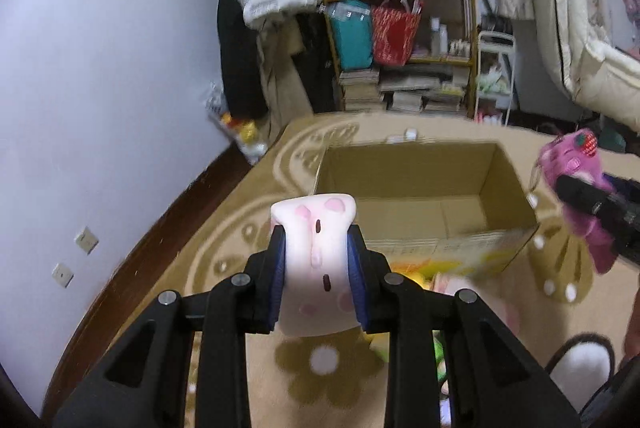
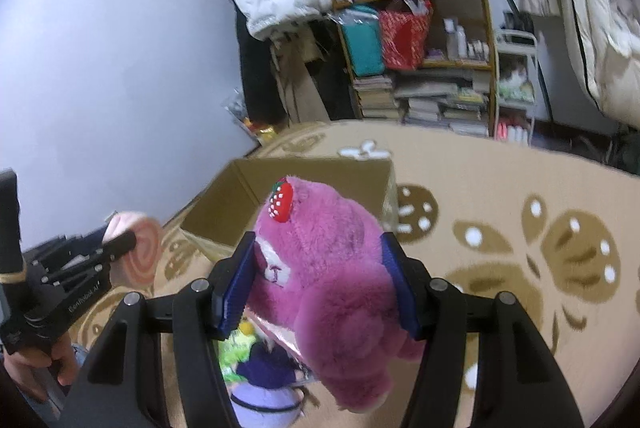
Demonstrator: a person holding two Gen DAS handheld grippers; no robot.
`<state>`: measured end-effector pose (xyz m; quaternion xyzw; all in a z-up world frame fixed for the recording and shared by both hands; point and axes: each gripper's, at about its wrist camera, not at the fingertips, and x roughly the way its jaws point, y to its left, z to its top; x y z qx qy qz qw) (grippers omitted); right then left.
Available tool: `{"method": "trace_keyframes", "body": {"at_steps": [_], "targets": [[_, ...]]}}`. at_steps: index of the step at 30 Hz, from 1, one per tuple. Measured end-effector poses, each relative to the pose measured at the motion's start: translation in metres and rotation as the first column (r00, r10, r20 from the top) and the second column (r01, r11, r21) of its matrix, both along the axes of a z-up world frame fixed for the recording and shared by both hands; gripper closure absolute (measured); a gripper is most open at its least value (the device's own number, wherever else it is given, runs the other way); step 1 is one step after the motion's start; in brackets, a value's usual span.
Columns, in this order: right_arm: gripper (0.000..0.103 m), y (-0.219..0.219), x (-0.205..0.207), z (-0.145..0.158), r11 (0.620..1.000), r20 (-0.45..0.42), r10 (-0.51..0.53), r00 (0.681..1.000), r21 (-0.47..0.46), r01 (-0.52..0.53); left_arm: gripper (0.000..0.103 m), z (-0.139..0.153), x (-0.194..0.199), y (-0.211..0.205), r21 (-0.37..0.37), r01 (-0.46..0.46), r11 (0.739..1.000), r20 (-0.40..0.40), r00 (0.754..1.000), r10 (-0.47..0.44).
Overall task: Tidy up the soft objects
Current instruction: 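Lift the pink cube plush with the left gripper while the right gripper carries the bear over the box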
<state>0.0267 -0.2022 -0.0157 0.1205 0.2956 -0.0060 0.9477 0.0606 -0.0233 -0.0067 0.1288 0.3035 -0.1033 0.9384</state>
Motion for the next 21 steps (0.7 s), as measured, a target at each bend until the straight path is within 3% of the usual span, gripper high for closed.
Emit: {"method": "trace_keyframes", "body": {"at_steps": [8,14,21], "targets": [[0.039,0.027,0.019,0.004,0.987,0.049,0.085,0.995,-0.139,-0.077,0.076,0.006,0.032,-0.03,-0.032,0.057,0.998,0.044,0.997,-0.056],[0.038,0.032,0.043,0.001,0.982,0.055,0.112,0.992,-0.157,-0.102,0.074,0.005,0.041,-0.044,-0.049,0.096,0.994,0.056,0.994,-0.093],[0.037,0.026,0.063,-0.014,0.979,0.025,0.127,0.992,-0.163,-0.121,0.071,-0.003,0.057,-0.046,-0.08,0.1,0.992,0.011,0.995,-0.1]]}}
